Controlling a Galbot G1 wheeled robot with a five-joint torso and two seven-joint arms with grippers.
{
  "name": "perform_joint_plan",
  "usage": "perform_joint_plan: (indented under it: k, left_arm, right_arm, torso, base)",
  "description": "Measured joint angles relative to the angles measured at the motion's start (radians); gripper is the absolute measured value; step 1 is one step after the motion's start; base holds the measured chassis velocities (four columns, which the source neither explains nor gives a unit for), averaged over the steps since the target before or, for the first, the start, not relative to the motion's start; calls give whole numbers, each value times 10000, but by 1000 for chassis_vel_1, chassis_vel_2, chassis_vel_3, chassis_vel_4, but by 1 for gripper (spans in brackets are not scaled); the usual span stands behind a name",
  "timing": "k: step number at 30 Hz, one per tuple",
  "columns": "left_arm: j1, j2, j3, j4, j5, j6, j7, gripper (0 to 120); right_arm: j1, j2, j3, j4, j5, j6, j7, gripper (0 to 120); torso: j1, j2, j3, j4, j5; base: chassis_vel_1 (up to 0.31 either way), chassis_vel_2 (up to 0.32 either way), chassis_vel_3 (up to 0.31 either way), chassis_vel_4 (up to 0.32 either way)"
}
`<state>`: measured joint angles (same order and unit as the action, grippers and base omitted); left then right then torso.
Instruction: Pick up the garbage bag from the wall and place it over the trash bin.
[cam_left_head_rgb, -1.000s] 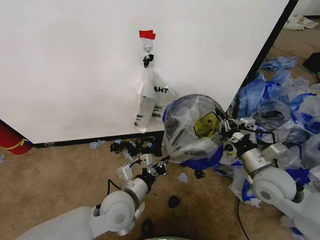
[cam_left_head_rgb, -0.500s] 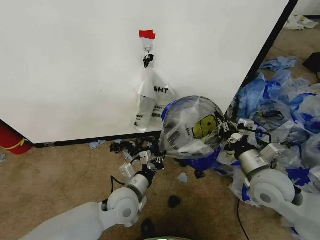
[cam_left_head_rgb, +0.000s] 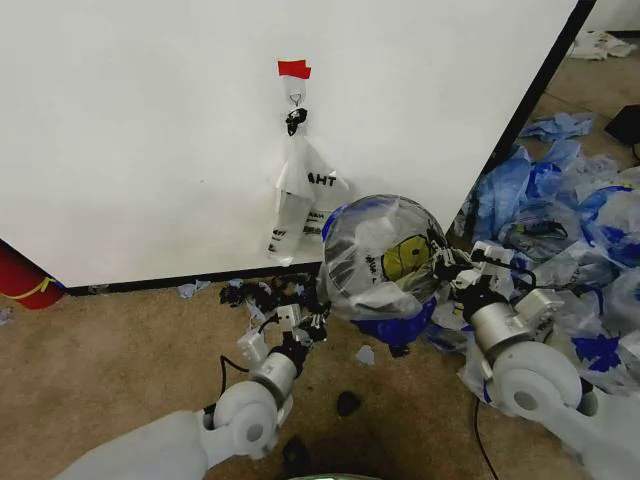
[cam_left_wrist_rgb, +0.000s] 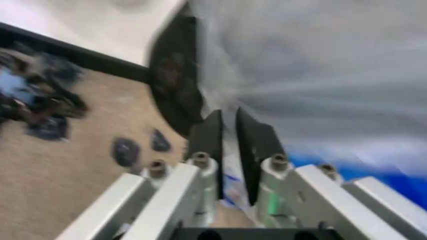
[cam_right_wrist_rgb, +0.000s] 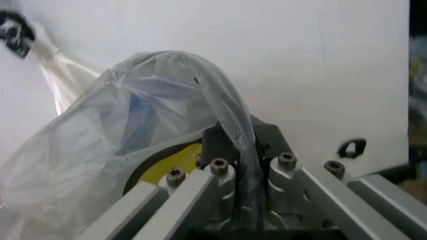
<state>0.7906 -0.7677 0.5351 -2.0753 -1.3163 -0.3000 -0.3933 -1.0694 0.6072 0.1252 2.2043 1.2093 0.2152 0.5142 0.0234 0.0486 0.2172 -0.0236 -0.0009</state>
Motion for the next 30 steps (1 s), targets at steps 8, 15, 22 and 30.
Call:
perform_joint_plan:
  k: [8, 15, 22, 30]
  left_arm:
    - [896, 205, -592, -428, -105, -156, 539, 41]
    - [1288, -239, -906, -131, -84, -337, 649, 72]
    - [1341, -563, -1083, -32, -212, -397, 633, 95]
    - [1370, -522, -1078, 33, -267, -392, 616, 100]
  right_arm:
    - [-23, 1011, 401, 19, 389, -12, 346, 0]
    - [-130, 2032, 701, 0, 710, -117, 548, 0]
    - [-376, 2250, 783, 14, 594, -147, 526, 0]
    - [-463, 2240, 775, -18, 308, -147, 424, 0]
  torso:
    - [0, 0, 0, 1, -3]
    - [0, 0, 0, 1, -3]
    - [0, 0, 0, -1, -2]
    - [0, 0, 0, 0, -2]
  base:
    - [0, 0, 0, 0]
    - [0, 0, 0, 0]
    - [0, 0, 0, 0]
    - [0, 0, 0, 0]
